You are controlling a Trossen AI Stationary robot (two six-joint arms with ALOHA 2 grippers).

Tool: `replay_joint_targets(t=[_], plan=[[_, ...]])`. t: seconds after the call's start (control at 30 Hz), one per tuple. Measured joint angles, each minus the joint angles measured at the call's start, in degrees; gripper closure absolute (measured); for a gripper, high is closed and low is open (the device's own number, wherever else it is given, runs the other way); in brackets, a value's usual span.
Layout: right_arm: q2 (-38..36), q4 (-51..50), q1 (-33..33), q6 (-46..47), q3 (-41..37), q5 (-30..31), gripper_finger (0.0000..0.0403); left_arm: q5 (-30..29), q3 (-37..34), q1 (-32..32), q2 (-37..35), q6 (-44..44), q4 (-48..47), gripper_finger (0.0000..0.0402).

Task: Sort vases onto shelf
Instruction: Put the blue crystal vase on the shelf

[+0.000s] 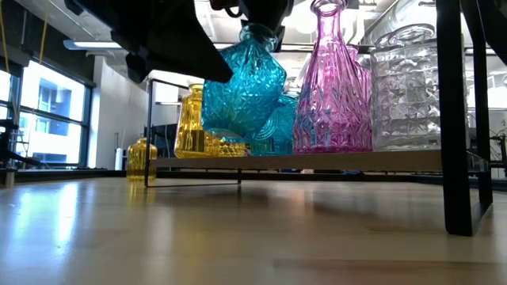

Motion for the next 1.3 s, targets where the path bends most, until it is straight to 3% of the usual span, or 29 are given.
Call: replay_joint_targets(t=[1.3], plan=[[2.1,0.01,0.14,-0.27,0.04,-0.43,0.0382,4.28,0.0,1.54,4.17,1.39,3.42,0.0402]])
